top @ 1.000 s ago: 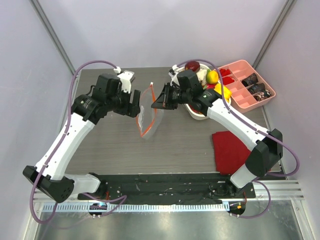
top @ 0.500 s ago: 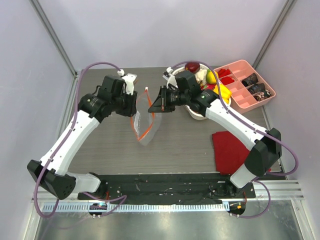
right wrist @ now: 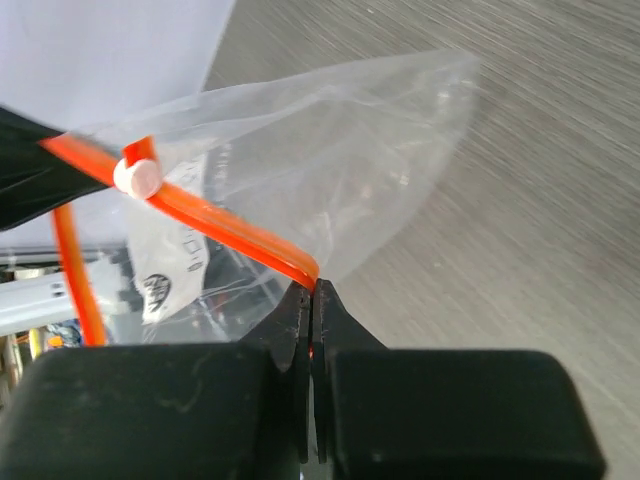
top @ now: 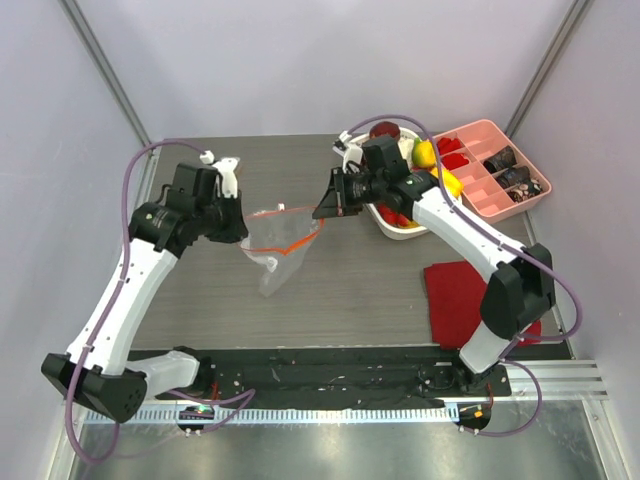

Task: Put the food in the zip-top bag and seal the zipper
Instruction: Open the zipper of the food storage bag at the center of the board, then pick up the fake fruit from the bin.

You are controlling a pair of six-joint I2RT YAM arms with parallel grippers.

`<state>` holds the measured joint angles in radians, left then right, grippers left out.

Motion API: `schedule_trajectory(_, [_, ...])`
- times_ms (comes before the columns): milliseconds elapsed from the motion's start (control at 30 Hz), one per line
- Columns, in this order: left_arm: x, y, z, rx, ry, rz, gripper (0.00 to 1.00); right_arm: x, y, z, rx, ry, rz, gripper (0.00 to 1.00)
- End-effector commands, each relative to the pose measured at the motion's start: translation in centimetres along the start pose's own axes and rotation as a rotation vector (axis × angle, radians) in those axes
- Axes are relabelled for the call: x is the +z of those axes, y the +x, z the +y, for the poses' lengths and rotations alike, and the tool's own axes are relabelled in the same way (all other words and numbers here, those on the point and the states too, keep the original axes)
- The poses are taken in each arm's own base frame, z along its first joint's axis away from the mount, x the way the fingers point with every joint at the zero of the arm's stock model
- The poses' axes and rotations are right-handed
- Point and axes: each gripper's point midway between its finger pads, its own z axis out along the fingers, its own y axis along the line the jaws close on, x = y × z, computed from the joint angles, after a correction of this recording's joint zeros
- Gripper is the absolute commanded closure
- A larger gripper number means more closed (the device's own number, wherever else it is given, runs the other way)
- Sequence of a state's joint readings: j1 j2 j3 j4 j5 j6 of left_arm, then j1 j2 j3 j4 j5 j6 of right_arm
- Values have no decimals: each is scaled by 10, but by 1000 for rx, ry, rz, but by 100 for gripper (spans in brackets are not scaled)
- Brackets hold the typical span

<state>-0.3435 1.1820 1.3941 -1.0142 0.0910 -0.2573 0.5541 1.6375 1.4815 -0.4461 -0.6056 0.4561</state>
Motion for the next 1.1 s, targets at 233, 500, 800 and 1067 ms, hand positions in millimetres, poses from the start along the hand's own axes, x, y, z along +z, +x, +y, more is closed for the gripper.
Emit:
schedule_trajectory(233, [37,5,-3,-142,-8,96,100,2,-22,-14,-136,25,-12,35])
schedule_trajectory(500, [58,-7,-7,-176,-3,106,100,-72,-72,-33,-334,141,-149,7])
schedule_trajectory(800, [61,-6,-12,-171,17,108,100,-186,-114,-145,-364,560,-201,4])
schedule_trajectory(1067, [59,-8,-14,-156,17,97,100,-233,-106,-214,-523,717,32,1])
